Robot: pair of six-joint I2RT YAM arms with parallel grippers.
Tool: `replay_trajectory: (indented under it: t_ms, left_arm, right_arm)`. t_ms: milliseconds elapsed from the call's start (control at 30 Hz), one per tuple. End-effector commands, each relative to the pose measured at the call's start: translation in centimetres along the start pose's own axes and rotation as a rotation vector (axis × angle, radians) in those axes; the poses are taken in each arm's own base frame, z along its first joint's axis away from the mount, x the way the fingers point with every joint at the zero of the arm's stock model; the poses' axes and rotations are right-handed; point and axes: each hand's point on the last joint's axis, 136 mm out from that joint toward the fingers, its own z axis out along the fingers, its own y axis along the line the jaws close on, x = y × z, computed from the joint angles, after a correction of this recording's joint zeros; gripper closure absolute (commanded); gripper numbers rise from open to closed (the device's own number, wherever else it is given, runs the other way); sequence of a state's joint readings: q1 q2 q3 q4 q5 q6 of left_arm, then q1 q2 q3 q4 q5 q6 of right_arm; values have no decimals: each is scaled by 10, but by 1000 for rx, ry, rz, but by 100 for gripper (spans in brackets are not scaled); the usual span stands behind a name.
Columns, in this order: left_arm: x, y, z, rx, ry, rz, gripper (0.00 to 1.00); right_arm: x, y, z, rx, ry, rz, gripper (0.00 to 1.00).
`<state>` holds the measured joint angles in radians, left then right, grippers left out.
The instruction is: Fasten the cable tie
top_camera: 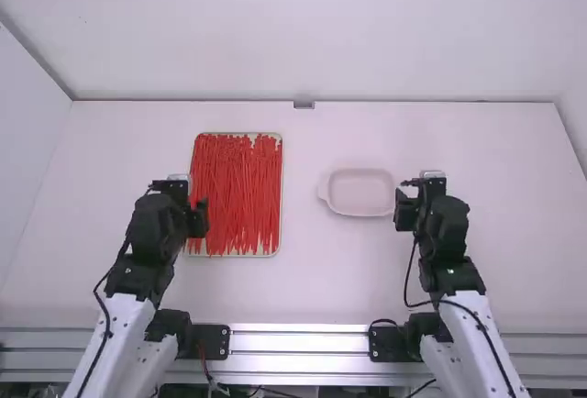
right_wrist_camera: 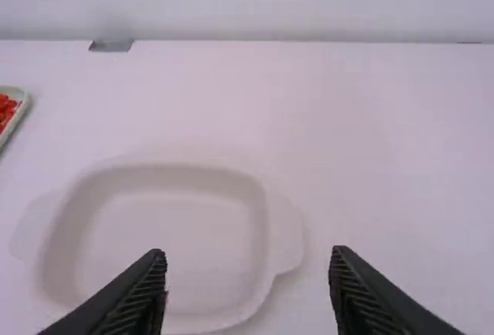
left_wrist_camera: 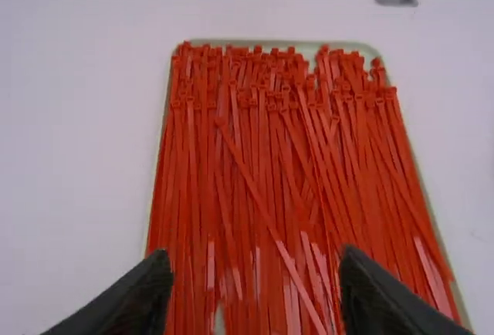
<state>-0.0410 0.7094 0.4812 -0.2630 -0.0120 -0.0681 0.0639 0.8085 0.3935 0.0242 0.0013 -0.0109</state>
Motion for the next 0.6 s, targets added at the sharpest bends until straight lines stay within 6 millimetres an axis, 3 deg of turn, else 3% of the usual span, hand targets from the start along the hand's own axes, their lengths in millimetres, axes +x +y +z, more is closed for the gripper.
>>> replay_trajectory:
  t_ms: [0,267,567]
  left_arm:
    - [-14,-4,1,6,12,-9,39]
    - [-18,-8,21,3,146,-10,23]
    - [-18,-12,39,-1,257,-20,11]
  right_arm:
    - [-18,5,7,-16,-2,-16,39]
    - [-30,17,36,-42,102,-37,23]
    - [-27,26,60,-65,237,-49,11]
